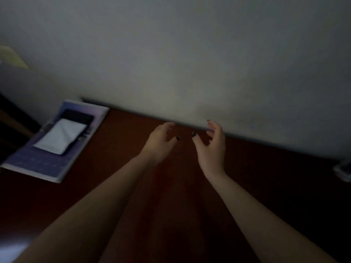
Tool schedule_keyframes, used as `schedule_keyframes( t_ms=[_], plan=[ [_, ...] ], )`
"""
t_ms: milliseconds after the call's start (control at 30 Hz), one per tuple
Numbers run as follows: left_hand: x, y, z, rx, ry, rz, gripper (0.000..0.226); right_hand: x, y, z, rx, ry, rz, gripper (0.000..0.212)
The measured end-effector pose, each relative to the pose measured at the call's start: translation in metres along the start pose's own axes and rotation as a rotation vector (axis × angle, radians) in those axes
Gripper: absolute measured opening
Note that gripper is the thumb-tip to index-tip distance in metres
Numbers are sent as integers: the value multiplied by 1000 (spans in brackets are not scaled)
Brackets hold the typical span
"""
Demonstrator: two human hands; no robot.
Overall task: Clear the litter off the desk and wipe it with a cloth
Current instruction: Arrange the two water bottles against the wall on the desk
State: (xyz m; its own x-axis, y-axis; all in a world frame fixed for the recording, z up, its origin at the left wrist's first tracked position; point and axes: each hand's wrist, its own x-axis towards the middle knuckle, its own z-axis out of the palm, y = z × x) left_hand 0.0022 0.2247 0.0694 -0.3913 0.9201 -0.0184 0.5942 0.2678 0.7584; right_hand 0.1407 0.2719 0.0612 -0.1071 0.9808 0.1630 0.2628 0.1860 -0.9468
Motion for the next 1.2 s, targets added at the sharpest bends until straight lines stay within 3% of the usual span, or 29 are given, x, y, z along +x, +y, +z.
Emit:
schedule_keyframes(
  t_ms=[100,233,333,467,567,667,767,967,1033,1200],
  plan=[
    [-2,-84,-86,57,68,-34,44,-32,-22,108,-88,-145,-66,51],
    [-25,-189,-184,178,112,-220,48,-78,-48,224,-182,-442,-43,58],
    [-29,-241,-235,181,117,-395,60,-97,-66,286,-123,-634,54,54],
    [-19,-279,-255,101,71,-415,68,-97,-78,344,-20,-745,349,77],
    [-8,-291,-247,53,29,-448,70,-93,-83,370,194,-643,684,74],
    [5,-296,-239,127,12,-526,69,-84,-87,383,364,-365,868,46],
    [18,-296,-236,181,6,-590,68,-76,-81,388,243,-250,934,43],
    [31,-285,-223,-18,8,-822,56,-80,-69,379,-9,-359,885,49],
    [35,-267,-209,19,32,-881,55,-77,-73,372,-107,-350,849,58],
    [58,-214,-171,-14,46,-711,60,-39,-83,337,-262,-175,608,72]
  ],
)
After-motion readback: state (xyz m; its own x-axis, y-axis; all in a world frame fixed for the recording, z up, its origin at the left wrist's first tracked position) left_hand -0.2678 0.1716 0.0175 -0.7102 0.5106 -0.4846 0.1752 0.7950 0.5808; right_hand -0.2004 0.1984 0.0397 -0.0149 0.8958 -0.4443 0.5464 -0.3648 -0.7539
